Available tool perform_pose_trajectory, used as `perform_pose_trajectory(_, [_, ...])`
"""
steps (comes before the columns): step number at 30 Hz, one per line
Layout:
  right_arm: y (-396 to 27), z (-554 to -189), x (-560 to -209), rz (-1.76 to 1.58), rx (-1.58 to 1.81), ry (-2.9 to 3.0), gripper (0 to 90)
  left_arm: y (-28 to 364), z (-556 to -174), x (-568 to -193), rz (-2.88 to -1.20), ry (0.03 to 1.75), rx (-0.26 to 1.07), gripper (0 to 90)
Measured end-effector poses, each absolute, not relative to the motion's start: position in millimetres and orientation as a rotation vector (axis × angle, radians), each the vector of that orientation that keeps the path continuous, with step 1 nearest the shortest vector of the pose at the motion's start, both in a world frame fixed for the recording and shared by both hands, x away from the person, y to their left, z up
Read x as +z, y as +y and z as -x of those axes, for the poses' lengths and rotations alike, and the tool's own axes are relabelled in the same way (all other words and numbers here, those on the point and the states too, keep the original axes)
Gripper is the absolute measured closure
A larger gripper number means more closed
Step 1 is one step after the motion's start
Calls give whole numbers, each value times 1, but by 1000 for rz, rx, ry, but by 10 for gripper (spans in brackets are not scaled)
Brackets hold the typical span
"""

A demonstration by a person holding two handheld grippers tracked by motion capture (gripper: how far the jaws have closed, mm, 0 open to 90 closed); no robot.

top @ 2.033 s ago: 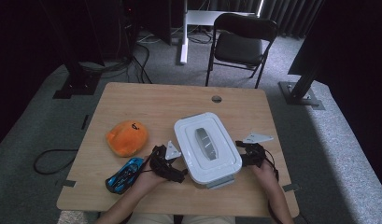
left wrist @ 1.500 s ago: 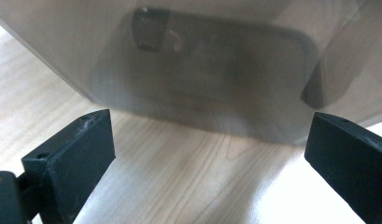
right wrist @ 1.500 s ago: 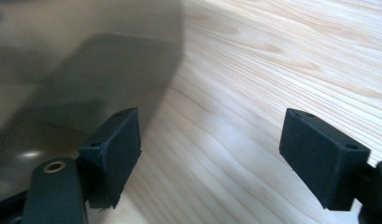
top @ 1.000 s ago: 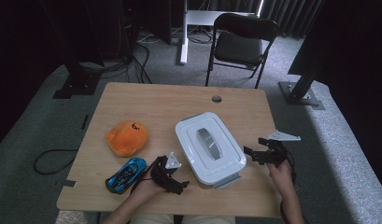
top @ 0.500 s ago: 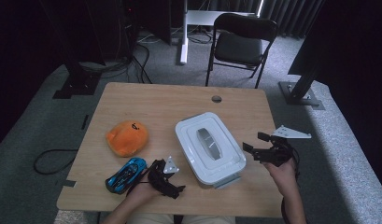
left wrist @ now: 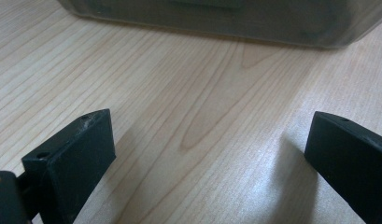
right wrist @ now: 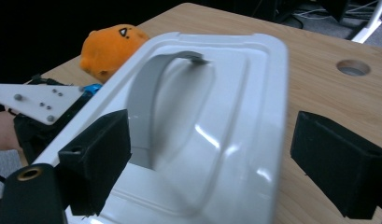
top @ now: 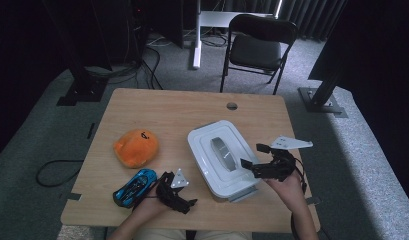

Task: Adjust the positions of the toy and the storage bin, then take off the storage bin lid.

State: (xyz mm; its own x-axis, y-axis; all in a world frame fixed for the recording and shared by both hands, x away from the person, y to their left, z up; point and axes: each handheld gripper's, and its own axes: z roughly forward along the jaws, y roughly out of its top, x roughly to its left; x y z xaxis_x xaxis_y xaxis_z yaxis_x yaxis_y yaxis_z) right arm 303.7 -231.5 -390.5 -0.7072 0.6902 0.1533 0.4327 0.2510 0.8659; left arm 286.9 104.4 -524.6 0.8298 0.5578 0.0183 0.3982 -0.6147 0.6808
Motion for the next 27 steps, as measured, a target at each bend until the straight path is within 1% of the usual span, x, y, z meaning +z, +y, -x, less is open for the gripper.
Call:
perform_pose_trajectory(11, [-194, -303, -388, -982, 1398, 2332, 172, 105, -286, -525, -2304, 714, 306, 23])
perform_pose_trajectory(12, [-191, -303, -389, -981, 1389, 2343, 205, 105, -286, -525, -2304, 714, 307, 23])
perform_pose_trajectory(13, [-191, -303, -389, -981, 1389, 2343, 205, 105, -286, -525, -2304, 714, 307, 23])
perform_pose_trajectory(14, [-186, -301, -391, -987, 1358, 2332, 240, 105, -286, -525, -2305, 713, 309, 23])
perform_pose_trajectory(18, [-181, -297, -394, -1000, 1333, 2331, 298, 104, -285, -525, -2298, 723, 307, 23])
perform_pose_trajectory(21, [-179, -296, -395, -998, 1311, 2340, 299, 104, -285, -525, -2298, 724, 307, 23])
perform_pose_trajectory(22, [-176, -294, -396, -1013, 1286, 2339, 313, 104, -285, -525, -2298, 724, 307, 23])
perform_pose_trajectory(27, [-173, -295, -399, -1019, 1258, 2348, 327, 104, -285, -525, -2299, 721, 307, 23])
